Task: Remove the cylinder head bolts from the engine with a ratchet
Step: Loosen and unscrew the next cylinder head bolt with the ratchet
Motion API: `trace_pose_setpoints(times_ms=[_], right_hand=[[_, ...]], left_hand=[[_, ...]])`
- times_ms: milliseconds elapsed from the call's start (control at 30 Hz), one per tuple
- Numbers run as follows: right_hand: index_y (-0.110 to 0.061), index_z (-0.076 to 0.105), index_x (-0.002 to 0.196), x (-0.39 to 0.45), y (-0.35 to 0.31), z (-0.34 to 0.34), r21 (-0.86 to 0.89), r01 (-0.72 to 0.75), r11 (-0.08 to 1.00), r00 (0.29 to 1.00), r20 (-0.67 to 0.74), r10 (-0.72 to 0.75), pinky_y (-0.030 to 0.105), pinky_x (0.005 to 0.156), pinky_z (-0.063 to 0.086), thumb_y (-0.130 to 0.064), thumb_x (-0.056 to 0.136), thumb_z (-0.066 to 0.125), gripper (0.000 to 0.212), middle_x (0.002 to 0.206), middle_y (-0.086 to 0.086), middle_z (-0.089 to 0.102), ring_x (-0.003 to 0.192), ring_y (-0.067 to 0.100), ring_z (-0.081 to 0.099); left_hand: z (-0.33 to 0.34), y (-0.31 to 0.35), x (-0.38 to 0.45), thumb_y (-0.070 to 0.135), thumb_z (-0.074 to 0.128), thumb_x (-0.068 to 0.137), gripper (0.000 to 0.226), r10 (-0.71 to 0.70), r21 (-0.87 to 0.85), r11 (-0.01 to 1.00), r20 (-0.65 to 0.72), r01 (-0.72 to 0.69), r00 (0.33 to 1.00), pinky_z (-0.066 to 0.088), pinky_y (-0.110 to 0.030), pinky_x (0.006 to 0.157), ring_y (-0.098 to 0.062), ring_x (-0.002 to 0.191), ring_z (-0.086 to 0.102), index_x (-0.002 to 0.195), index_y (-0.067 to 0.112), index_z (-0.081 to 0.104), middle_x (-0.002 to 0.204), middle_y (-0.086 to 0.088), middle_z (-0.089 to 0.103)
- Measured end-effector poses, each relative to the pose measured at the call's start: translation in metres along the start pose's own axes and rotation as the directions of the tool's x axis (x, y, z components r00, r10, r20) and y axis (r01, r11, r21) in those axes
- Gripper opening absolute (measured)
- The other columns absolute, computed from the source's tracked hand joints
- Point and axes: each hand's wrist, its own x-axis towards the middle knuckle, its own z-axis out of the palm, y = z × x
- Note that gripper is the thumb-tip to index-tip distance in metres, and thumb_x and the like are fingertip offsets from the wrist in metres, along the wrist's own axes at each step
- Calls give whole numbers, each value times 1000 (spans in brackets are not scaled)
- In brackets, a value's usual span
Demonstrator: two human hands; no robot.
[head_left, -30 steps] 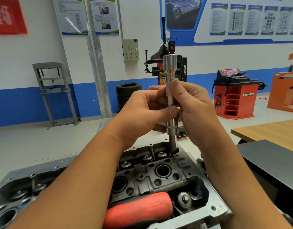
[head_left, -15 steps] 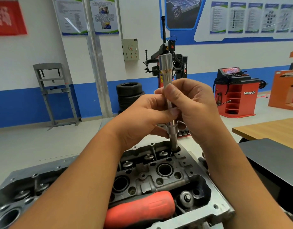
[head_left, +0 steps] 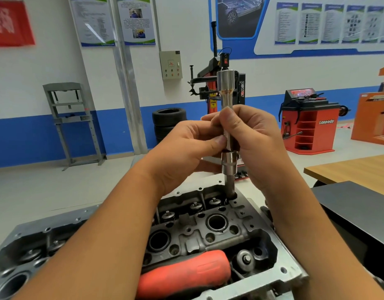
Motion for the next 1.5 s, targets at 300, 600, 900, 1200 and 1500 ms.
trace_pose_setpoints(times_ms=[300, 600, 900, 1200, 1500], right_hand=[[5, 66, 91, -2, 2, 0, -35, 56, 998, 994, -96, -59, 37, 64, 62, -31, 80, 78, 40, 79, 11, 74, 72, 25, 74], [-7, 74, 95, -1, 0, 2, 48, -5, 999, 1000, -24, 6, 38, 73, 63, -34, 101, 58, 32, 102, 14, 78, 93, 30, 76], [-6, 72, 91, -1, 0, 1, 12, 33, 999, 997, -70, -32, 35, 69, 62, -36, 92, 64, 31, 98, 20, 76, 88, 32, 76], [-3, 67, 91, -2, 1, 1, 24, 60, 998, 993, -103, -57, 52, 75, 64, -43, 82, 74, 42, 102, 29, 71, 92, 45, 71], [-5, 71, 92, -1, 1, 3, 29, 8, 1000, 997, -75, -6, 52, 80, 64, -42, 92, 63, 38, 102, 18, 76, 94, 38, 75]], left_hand=[[4, 4, -1, 13, 81, 82, 48, 57, 117, 992, -130, -42, 990, 60, -62, 86, -40, 100, 73, 122, -7, 65, 110, -27, 73], [2, 1, -1, 3, 57, 102, 19, 19, 73, 997, -34, -16, 999, 62, -53, 83, -30, 102, 75, 117, 4, 70, 106, -10, 76], [4, 5, -2, 10, 61, 101, 24, 31, 76, 997, -29, -28, 999, 60, -60, 87, -32, 106, 72, 122, 1, 69, 113, -13, 74], [5, 5, -3, 9, 66, 98, 30, 51, 118, 992, -60, -43, 997, 56, -69, 89, -41, 107, 71, 124, -5, 63, 112, -22, 73], [8, 4, -1, 12, 67, 96, 14, 48, 178, 983, -42, -39, 998, 59, -63, 88, -30, 99, 75, 109, 9, 72, 103, -8, 77]])
